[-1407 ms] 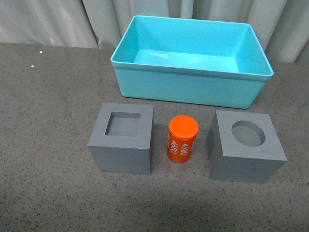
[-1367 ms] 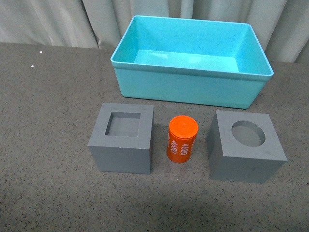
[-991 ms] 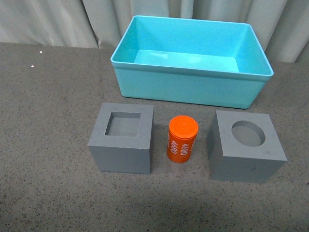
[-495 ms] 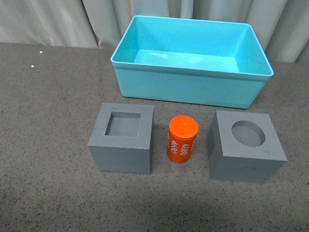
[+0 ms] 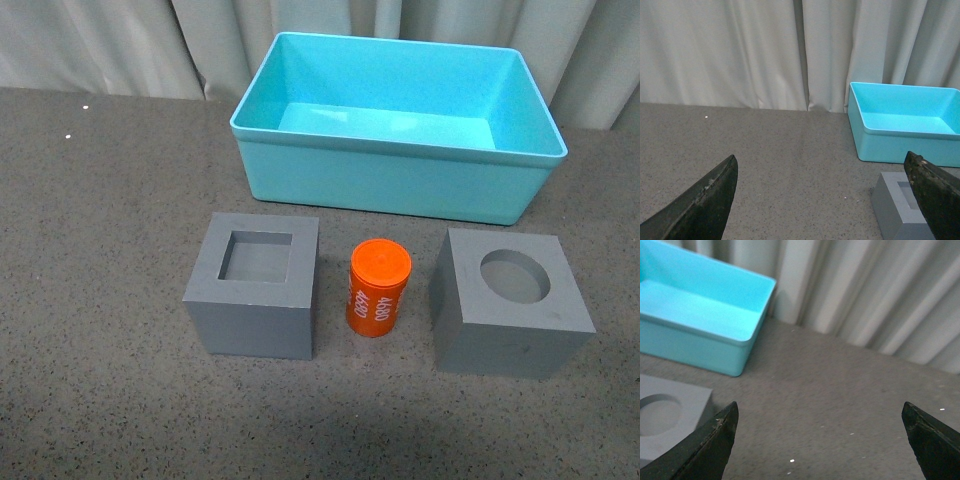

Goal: Place gray and orange parts in blue box

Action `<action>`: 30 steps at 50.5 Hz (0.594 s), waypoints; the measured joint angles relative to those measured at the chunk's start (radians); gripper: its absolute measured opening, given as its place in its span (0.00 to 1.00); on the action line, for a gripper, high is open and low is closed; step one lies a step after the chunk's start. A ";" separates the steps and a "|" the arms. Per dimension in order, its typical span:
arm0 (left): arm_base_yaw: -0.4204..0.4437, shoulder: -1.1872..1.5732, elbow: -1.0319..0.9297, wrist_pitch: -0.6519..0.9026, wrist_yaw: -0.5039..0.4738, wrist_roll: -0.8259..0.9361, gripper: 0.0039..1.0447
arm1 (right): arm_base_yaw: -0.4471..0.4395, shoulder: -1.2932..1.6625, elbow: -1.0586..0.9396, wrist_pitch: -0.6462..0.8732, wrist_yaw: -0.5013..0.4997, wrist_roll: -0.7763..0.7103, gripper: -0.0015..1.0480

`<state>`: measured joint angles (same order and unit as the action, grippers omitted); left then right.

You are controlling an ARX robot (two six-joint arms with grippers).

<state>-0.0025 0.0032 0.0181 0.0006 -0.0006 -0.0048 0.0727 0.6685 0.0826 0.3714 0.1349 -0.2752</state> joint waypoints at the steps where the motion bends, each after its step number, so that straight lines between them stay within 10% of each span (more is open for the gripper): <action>1: 0.000 0.000 0.000 0.000 0.000 0.000 0.94 | 0.000 0.050 0.016 0.006 -0.016 0.014 0.91; 30: 0.000 0.000 0.000 0.000 0.000 0.000 0.94 | 0.140 0.848 0.369 -0.064 -0.084 0.328 0.91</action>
<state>-0.0025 0.0032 0.0181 0.0006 -0.0006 -0.0048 0.2131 1.5162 0.4519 0.3069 0.0505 0.0525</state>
